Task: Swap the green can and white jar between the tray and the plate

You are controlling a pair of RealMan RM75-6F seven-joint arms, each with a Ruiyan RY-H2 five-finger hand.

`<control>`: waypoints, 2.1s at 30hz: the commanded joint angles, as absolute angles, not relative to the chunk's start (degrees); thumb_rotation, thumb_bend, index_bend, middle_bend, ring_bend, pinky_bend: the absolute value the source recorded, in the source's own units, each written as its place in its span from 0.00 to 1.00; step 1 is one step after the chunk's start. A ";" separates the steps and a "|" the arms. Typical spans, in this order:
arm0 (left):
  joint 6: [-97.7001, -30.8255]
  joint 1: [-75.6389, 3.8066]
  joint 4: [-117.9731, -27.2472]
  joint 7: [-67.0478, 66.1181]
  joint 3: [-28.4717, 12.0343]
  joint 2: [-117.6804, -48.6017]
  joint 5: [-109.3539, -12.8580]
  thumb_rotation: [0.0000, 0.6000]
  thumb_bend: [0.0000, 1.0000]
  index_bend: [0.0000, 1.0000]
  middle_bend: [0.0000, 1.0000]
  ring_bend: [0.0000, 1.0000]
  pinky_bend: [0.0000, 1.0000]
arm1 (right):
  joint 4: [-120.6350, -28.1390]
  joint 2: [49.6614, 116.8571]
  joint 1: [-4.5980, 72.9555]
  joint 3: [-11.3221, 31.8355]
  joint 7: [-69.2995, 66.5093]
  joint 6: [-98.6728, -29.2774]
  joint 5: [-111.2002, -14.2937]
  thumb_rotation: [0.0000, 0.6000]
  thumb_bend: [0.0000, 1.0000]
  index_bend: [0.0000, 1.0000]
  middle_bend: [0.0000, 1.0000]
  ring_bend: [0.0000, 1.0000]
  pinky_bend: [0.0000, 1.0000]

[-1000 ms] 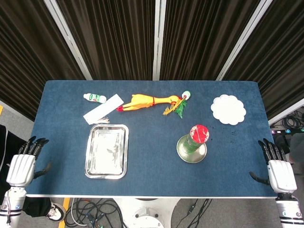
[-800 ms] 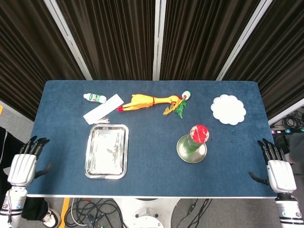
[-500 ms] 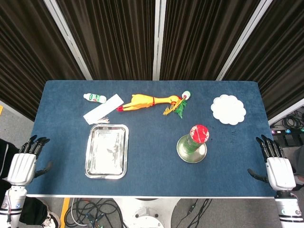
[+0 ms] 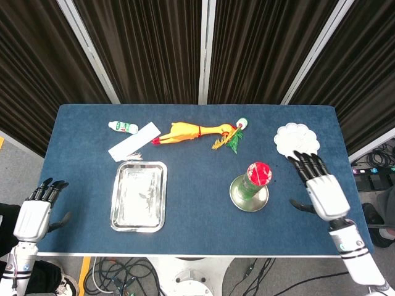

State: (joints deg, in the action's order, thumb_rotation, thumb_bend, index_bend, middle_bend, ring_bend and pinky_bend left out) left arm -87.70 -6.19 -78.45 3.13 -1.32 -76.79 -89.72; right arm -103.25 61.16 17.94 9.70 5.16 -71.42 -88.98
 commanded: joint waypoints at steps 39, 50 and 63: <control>-88.07 -5.81 -77.50 6.77 -1.12 -76.21 -89.87 1.00 0.21 0.18 0.16 0.09 0.22 | -109.36 64.43 35.61 15.17 18.43 -60.22 -75.12 1.00 0.27 0.45 0.43 0.38 0.57; -87.14 -6.36 -76.90 6.56 -1.00 -76.37 -90.00 1.00 0.21 0.18 0.16 0.09 0.22 | -104.64 73.78 47.83 19.68 21.25 -52.72 -67.62 1.00 0.28 0.45 0.43 0.38 0.57; -86.91 -5.99 -74.11 8.50 -0.87 -76.65 -89.24 1.00 0.21 0.18 0.16 0.09 0.22 | -93.69 83.73 57.56 19.38 27.03 -49.03 -60.81 1.00 0.28 0.39 0.41 0.38 0.52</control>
